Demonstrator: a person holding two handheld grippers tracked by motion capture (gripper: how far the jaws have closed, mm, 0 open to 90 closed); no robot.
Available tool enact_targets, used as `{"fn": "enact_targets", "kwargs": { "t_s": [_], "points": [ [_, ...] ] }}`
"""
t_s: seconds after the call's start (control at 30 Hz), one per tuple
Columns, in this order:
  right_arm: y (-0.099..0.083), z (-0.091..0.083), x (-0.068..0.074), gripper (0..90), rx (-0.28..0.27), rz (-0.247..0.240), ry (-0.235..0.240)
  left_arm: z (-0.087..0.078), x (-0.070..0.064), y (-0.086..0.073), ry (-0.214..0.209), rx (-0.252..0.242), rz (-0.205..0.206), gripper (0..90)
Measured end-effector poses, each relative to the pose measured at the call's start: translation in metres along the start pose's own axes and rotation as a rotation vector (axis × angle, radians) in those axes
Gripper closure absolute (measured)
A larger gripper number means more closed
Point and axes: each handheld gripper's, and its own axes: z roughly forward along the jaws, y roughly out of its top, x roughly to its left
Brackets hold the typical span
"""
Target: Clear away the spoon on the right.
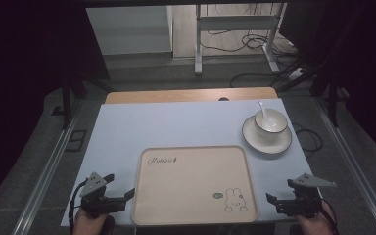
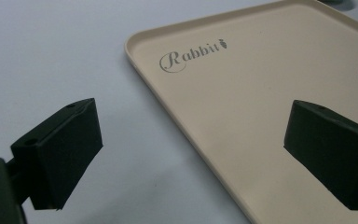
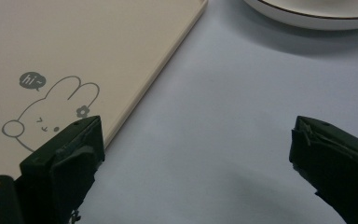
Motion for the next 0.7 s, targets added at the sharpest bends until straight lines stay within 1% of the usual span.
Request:
{"fn": "enact_targets", "kwargs": {
  "t_s": [0.3, 0.4, 0.5, 0.53, 0.7],
  "points": [
    [0.0006, 0.0010, 0.0004, 4.1, 0.010, -0.008, 0.007, -0.0002, -0.0006, 0.0000, 0.003, 0.000, 0.006, 4.2],
    [0.0007, 0.0003, -0.0001, 4.2, 0.001, -0.002, 0.008, -0.0002, -0.0006, 0.0000, 0.004, 0.000, 0.006, 4.3],
    [0.0014, -0.0004, -0.0002, 4.1, -0.024, 0.011, 0.021, -0.0004, -0.0005, -0.0002, 0.003, -0.004, 0.004, 4.4],
    [0.0026, -0.0005, 0.0007, 4.0, -0.036, 0.008, 0.024, -0.0005, -0.0006, -0.0002, 0.004, -0.005, 0.005, 4.4],
    [0.0070, -0.0002, 0.0017, 4.0, -0.043, -0.010, 0.014, -0.0013, -0.0003, -0.0006, -0.001, -0.012, 0.001, 4.3]
  ]
}}
